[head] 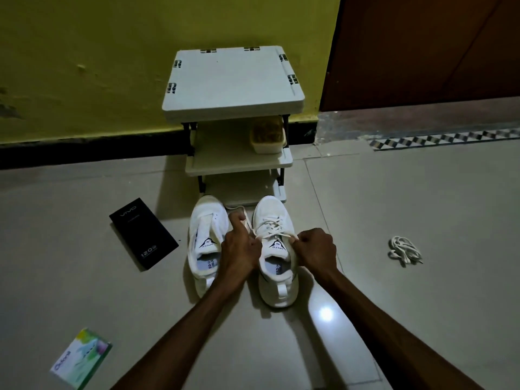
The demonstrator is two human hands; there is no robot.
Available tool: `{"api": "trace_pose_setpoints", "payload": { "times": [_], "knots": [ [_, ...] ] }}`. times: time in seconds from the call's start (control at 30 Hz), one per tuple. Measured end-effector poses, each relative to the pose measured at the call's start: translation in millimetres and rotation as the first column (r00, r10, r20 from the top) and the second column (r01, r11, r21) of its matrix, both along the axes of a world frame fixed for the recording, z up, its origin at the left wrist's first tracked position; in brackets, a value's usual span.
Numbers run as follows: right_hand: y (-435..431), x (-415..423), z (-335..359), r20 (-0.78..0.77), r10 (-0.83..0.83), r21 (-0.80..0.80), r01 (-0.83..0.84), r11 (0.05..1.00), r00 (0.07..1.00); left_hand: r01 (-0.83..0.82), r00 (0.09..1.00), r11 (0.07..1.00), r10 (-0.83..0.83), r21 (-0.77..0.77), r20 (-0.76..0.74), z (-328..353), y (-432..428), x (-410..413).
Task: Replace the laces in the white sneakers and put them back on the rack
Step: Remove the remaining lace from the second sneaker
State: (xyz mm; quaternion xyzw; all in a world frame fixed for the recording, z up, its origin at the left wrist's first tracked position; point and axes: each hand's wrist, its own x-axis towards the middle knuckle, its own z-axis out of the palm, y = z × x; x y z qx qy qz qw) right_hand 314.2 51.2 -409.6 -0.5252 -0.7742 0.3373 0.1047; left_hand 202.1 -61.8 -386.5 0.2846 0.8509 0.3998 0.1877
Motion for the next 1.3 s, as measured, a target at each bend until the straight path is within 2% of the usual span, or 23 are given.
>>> {"api": "trace_pose_setpoints", "payload": {
  "times": [0.13,0.17,0.23,0.3,0.33,0.4,0.47,0.57,0.6,0.63,0.67,0.7,0.73,0.77,0.8,0.83,0.87,0.93,1.03,1.1,1.17,1.2,1.3],
  "knots": [
    [7,0,4,-0.127,-0.049,-0.244,0.016,0.97,0.991,0.04,0.999,0.999,-0.04,0.008,-0.015,4,-3,5],
    [7,0,5,-0.134,-0.031,-0.228,0.0,0.974,0.991,0.064,0.997,0.998,-0.064,0.008,-0.04,5,-5,6],
    [4,-1,9,-0.116,0.096,0.014,-0.095,0.995,0.989,0.111,0.989,0.994,-0.11,0.008,-0.101,4,-5,7],
    [-3,-5,14,-0.117,0.26,0.288,-0.218,0.933,0.959,0.135,0.983,0.991,-0.134,0.004,-0.122,7,-4,7],
    [-5,-9,17,-0.05,0.34,0.36,-0.3,0.883,0.939,0.14,0.983,0.99,-0.139,0.006,-0.122,7,-3,7],
    [-7,-18,21,0.165,0.438,0.472,-0.461,0.752,0.884,0.15,0.982,0.989,-0.148,0.004,-0.116,8,-3,6],
    [-7,-24,21,0.337,0.433,0.536,-0.549,0.641,0.836,0.153,0.984,0.988,-0.153,0.0,-0.094,11,-2,5],
    [-7,-28,21,0.38,0.471,0.537,-0.604,0.588,0.796,0.155,0.985,0.988,-0.154,-0.001,-0.081,11,-1,2],
    [-5,-28,20,0.343,0.482,0.55,-0.588,0.592,0.806,0.16,0.983,0.987,-0.16,-0.007,-0.09,10,-1,1],
    [-2,-28,22,0.26,0.455,0.563,-0.516,0.645,0.852,0.164,0.981,0.986,-0.165,-0.02,-0.106,9,-1,0],
    [3,-27,24,0.115,0.373,0.543,-0.373,0.752,0.921,0.162,0.978,0.986,-0.165,-0.037,-0.124,8,-2,-2],
    [11,-25,27,-0.038,0.233,0.44,-0.193,0.877,0.972,0.159,0.978,0.986,-0.164,-0.049,-0.131,7,-3,-4],
    [20,-20,29,-0.151,0.05,0.263,-0.009,0.965,0.987,0.158,0.979,0.986,-0.162,-0.046,-0.124,6,-4,-4],
    [28,-15,28,-0.193,-0.102,0.08,0.119,0.99,0.976,0.16,0.98,0.987,-0.163,-0.03,-0.111,6,-5,-4],
    [34,-11,26,-0.17,-0.164,-0.058,0.156,0.986,0.972,0.168,0.98,0.986,-0.169,-0.021,-0.103,7,-5,-3],
    [36,-8,22,-0.123,-0.152,-0.113,0.139,0.984,0.981,0.178,0.979,0.984,-0.179,-0.022,-0.102,9,-5,-1],
    [36,-6,20,-0.087,-0.108,-0.112,0.098,0.989,0.99,0.182,0.977,0.983,-0.184,-0.026,-0.109,11,-4,-1],
    [27,-6,20,-0.092,0.021,0.011,-0.02,1.0,0.996,0.173,0.976,0.984,-0.176,-0.037,-0.125,12,-2,-1],
    [16,-13,28,-0.08,0.301,0.315,-0.262,0.912,0.95,0.163,0.977,0.985,-0.169,-0.05,-0.129,9,0,-2],
    [5,-20,31,0.108,0.447,0.418,-0.449,0.79,0.888,0.161,0.978,0.985,-0.166,-0.056,-0.123,9,0,-1],
    [-4,-25,29,0.32,0.482,0.511,-0.577,0.637,0.816,0.161,0.981,0.985,-0.166,-0.053,-0.104,10,0,0],
    [-7,-27,27,0.369,0.477,0.517,-0.602,0.609,0.798,0.161,0.981,0.985,-0.167,-0.056,-0.102,10,0,-1],
    [-8,-31,23,0.389,0.495,0.554,-0.626,0.549,0.777,0.166,0.982,0.985,-0.17,-0.056,-0.081,14,0,-1]
  ]
}}
